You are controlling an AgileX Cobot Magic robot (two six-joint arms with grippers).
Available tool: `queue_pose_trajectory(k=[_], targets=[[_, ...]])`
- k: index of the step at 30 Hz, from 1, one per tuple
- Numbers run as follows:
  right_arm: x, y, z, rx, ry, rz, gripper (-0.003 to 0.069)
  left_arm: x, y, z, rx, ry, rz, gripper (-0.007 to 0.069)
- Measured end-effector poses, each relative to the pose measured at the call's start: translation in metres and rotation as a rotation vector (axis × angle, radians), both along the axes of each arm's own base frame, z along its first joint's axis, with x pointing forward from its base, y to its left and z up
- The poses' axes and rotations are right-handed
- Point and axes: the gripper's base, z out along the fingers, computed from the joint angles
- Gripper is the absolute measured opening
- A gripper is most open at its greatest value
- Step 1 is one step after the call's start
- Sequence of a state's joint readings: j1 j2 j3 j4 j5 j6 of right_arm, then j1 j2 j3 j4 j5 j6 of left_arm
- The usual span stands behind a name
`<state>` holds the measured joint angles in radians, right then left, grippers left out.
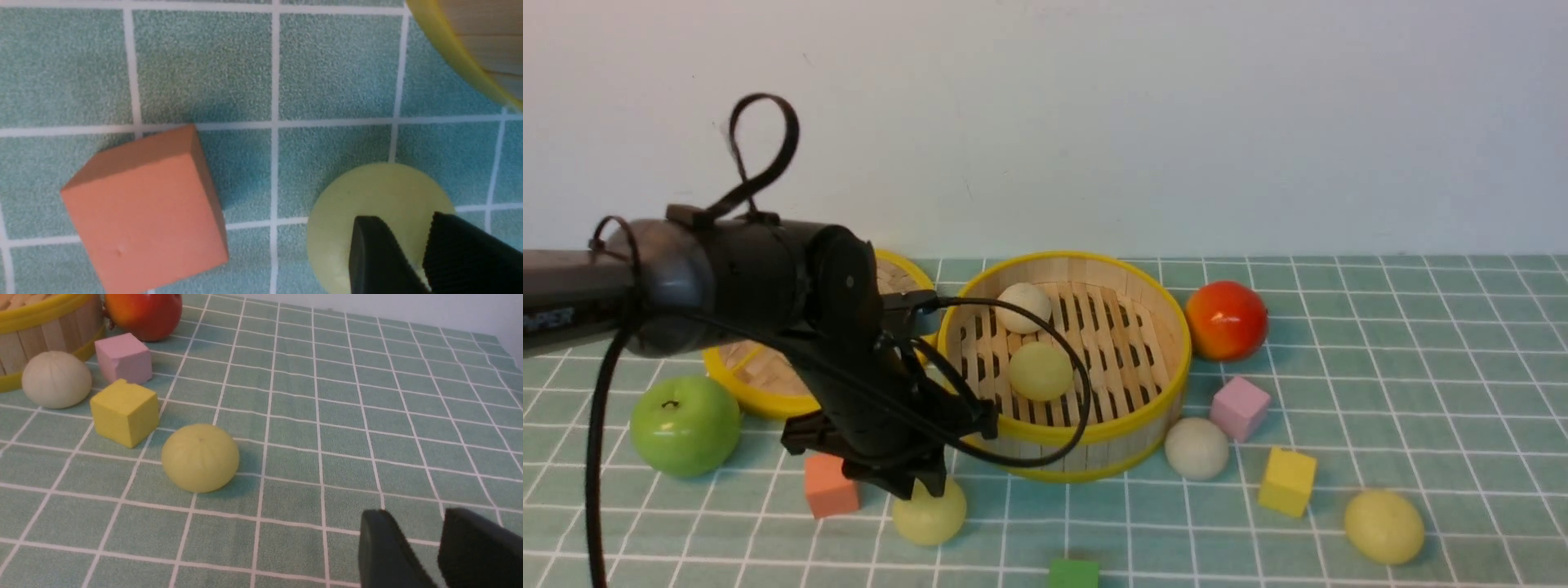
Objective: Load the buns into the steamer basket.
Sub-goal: Use the left arm to grab a steamed stuffed bun, then use the left arm to put the steamed stuffed bun into the steamer
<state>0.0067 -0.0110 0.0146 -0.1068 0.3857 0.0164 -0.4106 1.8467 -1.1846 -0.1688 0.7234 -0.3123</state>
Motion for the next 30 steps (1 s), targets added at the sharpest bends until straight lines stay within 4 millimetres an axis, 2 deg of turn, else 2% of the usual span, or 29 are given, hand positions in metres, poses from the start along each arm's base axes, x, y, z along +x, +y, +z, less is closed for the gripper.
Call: queue_pose_trajectory(k=[11, 19, 25, 27, 30], targets=[[0.0, 0.0, 0.0, 0.0, 0.0, 0.0, 0.0239, 0.003, -0.002, -0.006, -0.014, -0.004, 0.013, 0.02], [0.0, 0.0, 0.0, 0.0, 0.0, 0.0, 0.0239, 0.002, -0.002, -0.004, -0.009, 0.015, 0.006, -0.0013], [0.0, 0.0, 0.0, 0.0, 0.0, 0.0, 0.0239, 0.01, -0.007, 0.018, -0.015, 0.018, -0.019, -0.0013], [0.0, 0.0, 0.0, 0.0, 0.0, 0.0, 0.0239, 0.018, -0.011, 0.045, -0.039, -0.037, -0.035, -0.0013], [0.0, 0.0, 0.0, 0.0, 0.0, 0.0, 0.0239, 0.025, -0.015, 0.076, -0.071, -0.098, -0.048, -0.0013]])
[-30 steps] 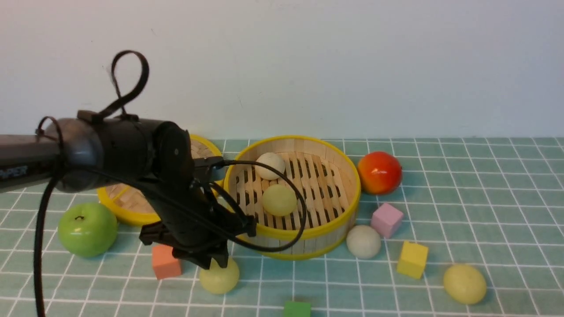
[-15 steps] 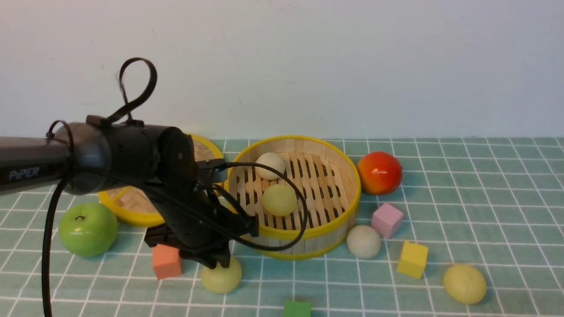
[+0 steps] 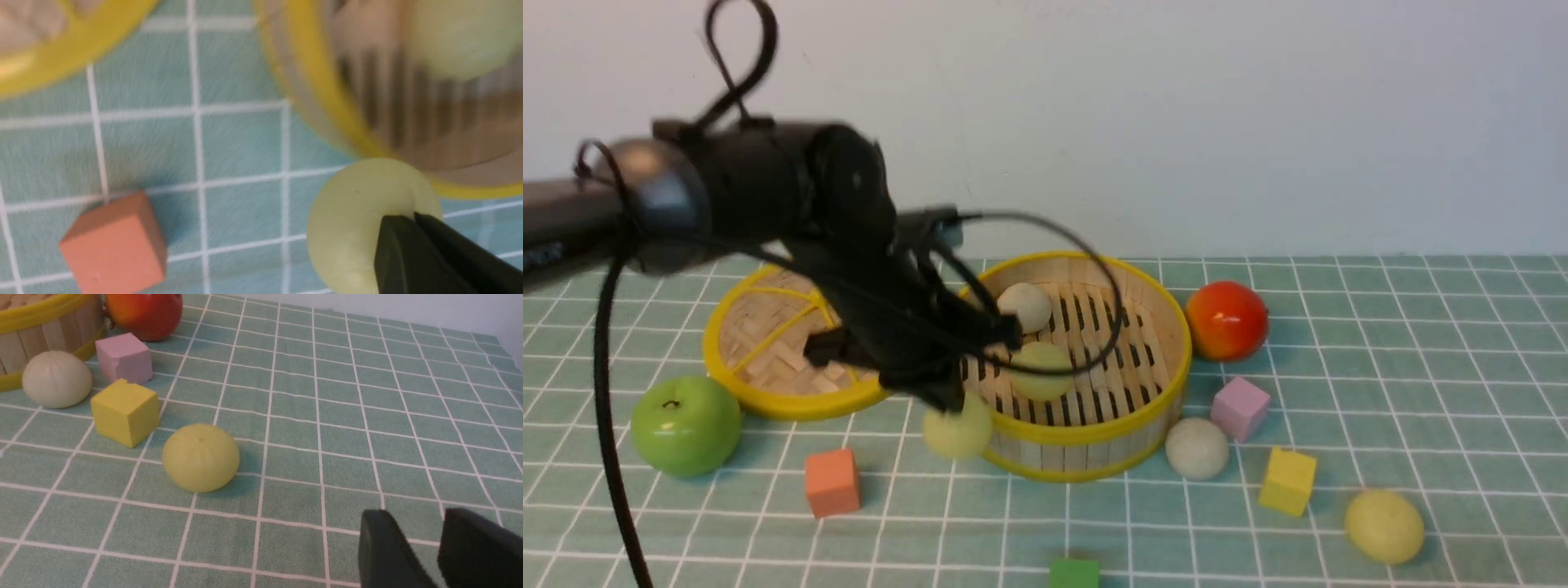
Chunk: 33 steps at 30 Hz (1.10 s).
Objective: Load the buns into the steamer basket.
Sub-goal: Use the left arm to put the steamed stuffed bun into the steamer
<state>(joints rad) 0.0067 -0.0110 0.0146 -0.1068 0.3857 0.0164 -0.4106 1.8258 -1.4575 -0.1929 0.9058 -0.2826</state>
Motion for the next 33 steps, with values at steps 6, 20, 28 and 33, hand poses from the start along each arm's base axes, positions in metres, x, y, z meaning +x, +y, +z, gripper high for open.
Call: queue_pose_trajectory(k=[6, 20, 28, 33], targets=[[0.0, 0.0, 0.0, 0.0, 0.0, 0.0, 0.0239, 0.009, -0.019, 0.04, -0.112, -0.107, -0.04, -0.0013], [0.0, 0.0, 0.0, 0.0, 0.0, 0.0, 0.0239, 0.035, -0.083, -0.017, -0.142, -0.112, -0.125, -0.0013], [0.0, 0.0, 0.0, 0.0, 0.0, 0.0, 0.0239, 0.045, -0.09, -0.042, -0.169, -0.097, -0.093, -0.0013], [0.0, 0.0, 0.0, 0.0, 0.0, 0.0, 0.0239, 0.046, -0.091, -0.045, -0.18, -0.088, -0.089, -0.0013]])
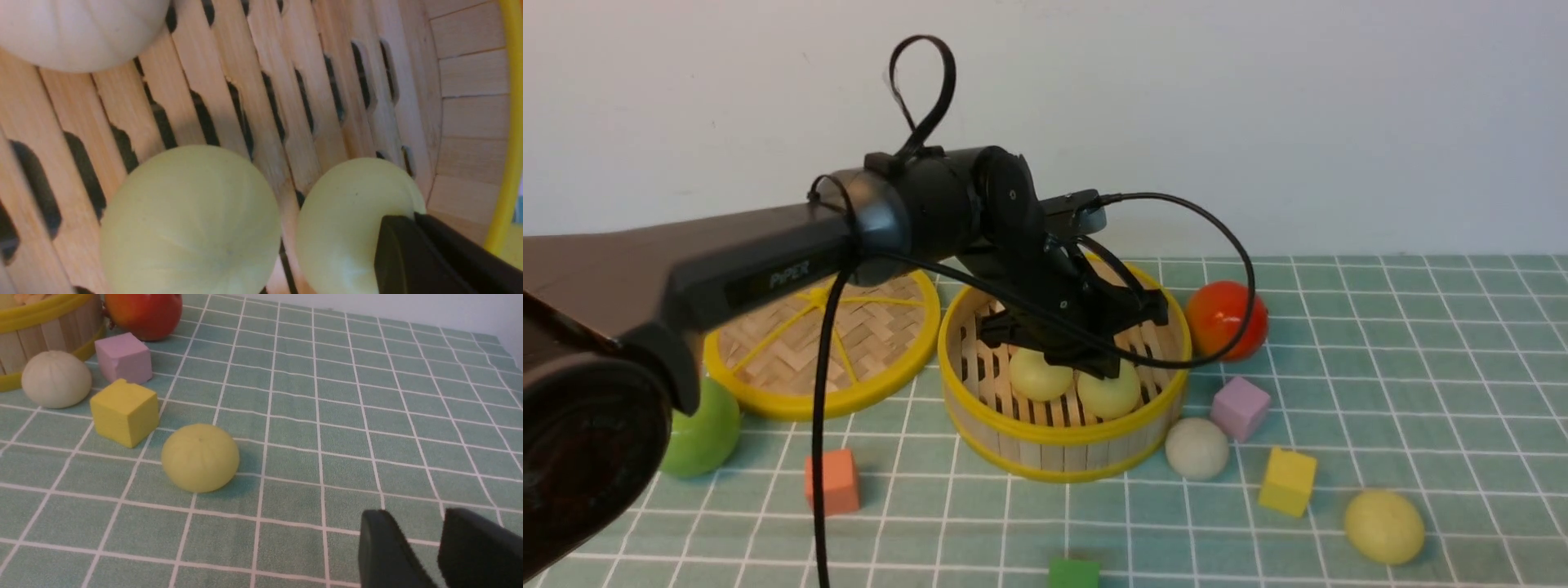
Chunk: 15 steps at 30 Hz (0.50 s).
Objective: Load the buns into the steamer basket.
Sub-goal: Use the left arm to put the steamed stuffed bun into the steamer
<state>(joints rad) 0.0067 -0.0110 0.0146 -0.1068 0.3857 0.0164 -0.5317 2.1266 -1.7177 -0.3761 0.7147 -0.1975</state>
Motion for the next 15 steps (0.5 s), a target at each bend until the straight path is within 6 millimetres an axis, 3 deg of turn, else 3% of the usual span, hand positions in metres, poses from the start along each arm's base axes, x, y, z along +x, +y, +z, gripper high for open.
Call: queue_pose_trajectory(k=[15], targets=[[0.0, 0.0, 0.0, 0.0, 0.0, 0.0, 0.0239, 0.0023, -0.0018, -0.0067, -0.011, 0.005, 0.011, 0.0015]])
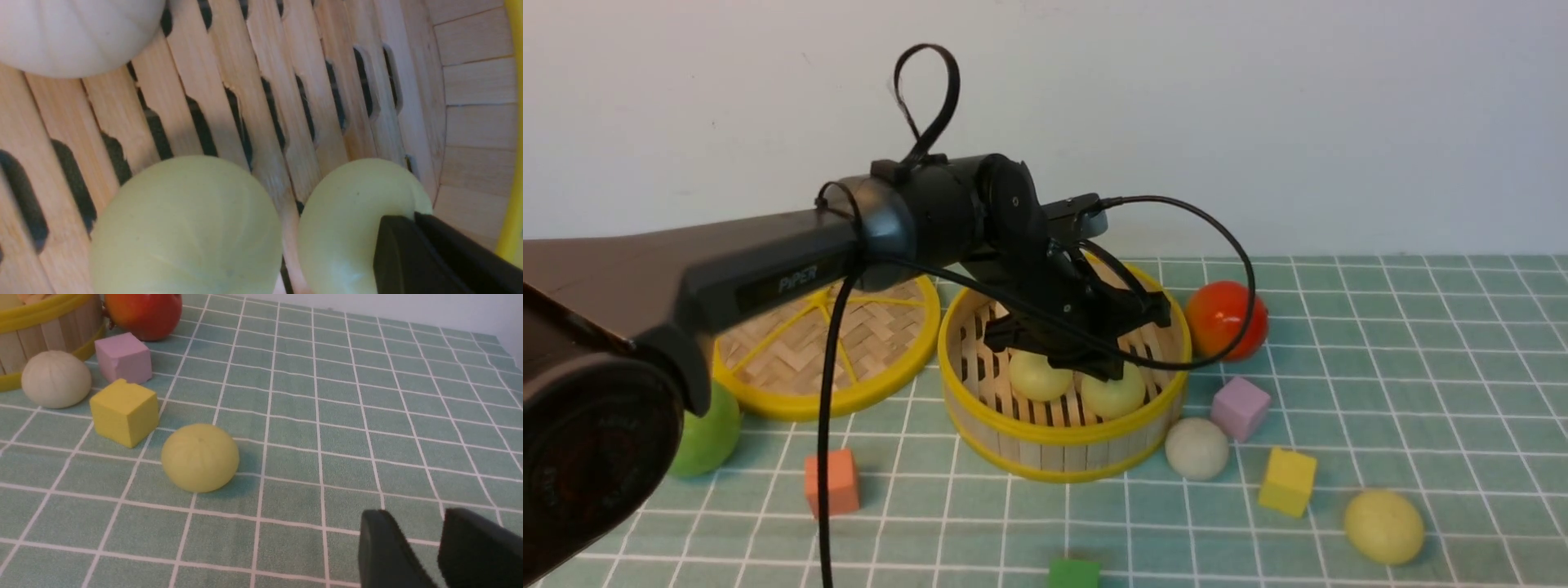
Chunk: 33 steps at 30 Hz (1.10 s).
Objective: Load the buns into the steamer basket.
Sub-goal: Use the left arm to put the steamed stuffed bun into the steamer, then use the right arm to grab a steamed stuffed bun
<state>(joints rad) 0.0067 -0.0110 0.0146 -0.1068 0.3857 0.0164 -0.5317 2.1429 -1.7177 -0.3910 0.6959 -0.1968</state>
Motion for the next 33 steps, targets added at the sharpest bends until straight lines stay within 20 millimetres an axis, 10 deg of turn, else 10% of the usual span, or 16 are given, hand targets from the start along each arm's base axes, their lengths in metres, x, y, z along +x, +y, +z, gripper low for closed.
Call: queue_pose_trajectory(k=[9, 15, 26, 33], targets=[[0.0, 0.0, 0.0, 0.0, 0.0, 0.0, 0.0239, -0.006, 0.003, 0.02, -0.006, -0.015, -0.013, 0.0298], [0.0, 0.0, 0.0, 0.0, 0.0, 0.0, 0.0239, -0.03, 0.031, 0.103, 0.022, -0.149, -0.046, 0.0436], [0.0, 0.0, 0.0, 0.0, 0.0, 0.0, 0.0239, -0.16, 0.157, 0.257, 0.193, -0.397, 0.135, 0.0335], [0.0, 0.0, 0.0, 0.0, 0.0, 0.0, 0.0239, -0.251, 0.206, 0.248, 0.161, -0.47, 0.268, 0.0166]])
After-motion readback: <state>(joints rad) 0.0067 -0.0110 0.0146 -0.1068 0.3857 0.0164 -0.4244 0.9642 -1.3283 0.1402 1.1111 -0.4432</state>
